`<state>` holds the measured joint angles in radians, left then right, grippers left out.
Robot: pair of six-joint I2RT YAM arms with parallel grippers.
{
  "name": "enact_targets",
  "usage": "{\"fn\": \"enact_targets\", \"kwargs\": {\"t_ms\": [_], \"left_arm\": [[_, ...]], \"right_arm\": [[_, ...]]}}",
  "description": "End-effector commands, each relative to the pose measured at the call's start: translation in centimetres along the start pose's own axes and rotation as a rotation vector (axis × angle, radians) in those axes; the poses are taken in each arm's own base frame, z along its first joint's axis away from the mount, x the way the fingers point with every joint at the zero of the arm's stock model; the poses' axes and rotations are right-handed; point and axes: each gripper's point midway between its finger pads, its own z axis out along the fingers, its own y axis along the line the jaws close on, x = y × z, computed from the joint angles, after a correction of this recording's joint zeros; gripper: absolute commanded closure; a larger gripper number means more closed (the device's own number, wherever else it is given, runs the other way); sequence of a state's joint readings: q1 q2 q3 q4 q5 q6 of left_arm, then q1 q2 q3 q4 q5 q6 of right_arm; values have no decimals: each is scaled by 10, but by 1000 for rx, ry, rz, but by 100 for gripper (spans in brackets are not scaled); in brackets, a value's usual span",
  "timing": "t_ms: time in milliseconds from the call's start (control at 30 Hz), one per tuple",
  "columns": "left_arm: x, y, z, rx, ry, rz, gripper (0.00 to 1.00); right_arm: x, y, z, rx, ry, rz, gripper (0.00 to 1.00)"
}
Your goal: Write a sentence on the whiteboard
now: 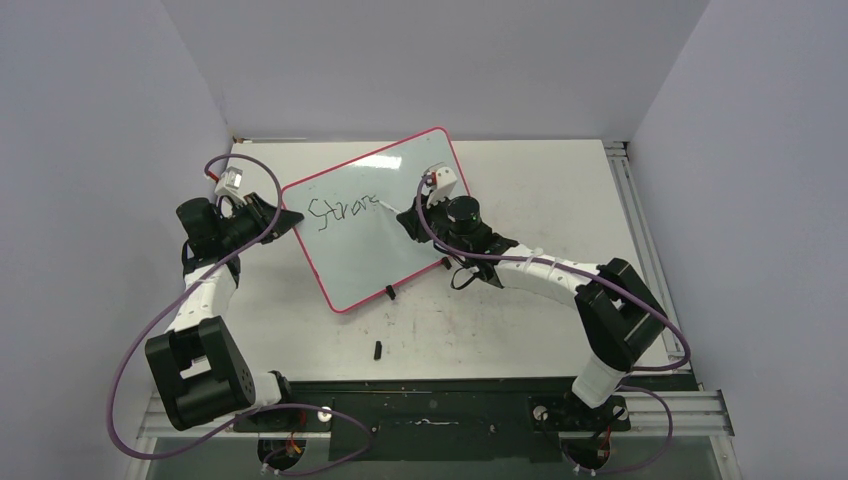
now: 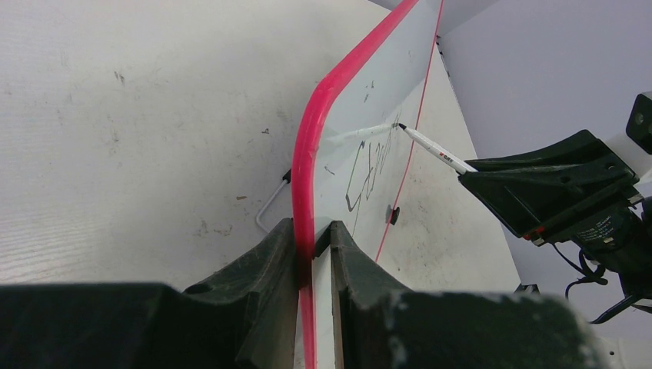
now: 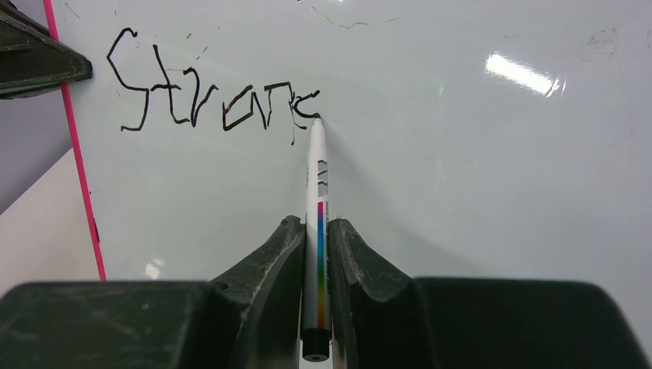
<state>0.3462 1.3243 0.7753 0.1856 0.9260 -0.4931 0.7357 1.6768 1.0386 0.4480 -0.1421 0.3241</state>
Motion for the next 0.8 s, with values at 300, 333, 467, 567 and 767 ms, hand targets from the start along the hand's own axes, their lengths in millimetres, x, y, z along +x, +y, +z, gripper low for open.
{"fn": "enact_targets", "kwargs": {"t_ms": [300, 333, 467, 567, 767], "left_arm": [[-16, -6, 0, 11, -36, 72, 86], [-16, -6, 0, 12, -36, 72, 87], [-16, -6, 0, 12, -37, 73, 87], [-16, -6, -1, 13, -37, 74, 87], [-16, -7, -1, 13, -39, 75, 87]], "right_arm": [[-36, 8, 9, -15, -92, -24, 95], [-37, 8, 9, -17, -95, -25, 95], [-36, 8, 11, -18, -91, -24, 95], [-31, 7, 11, -15, -78, -23, 95], [-19, 5, 11, -12, -46, -23, 95]]}}
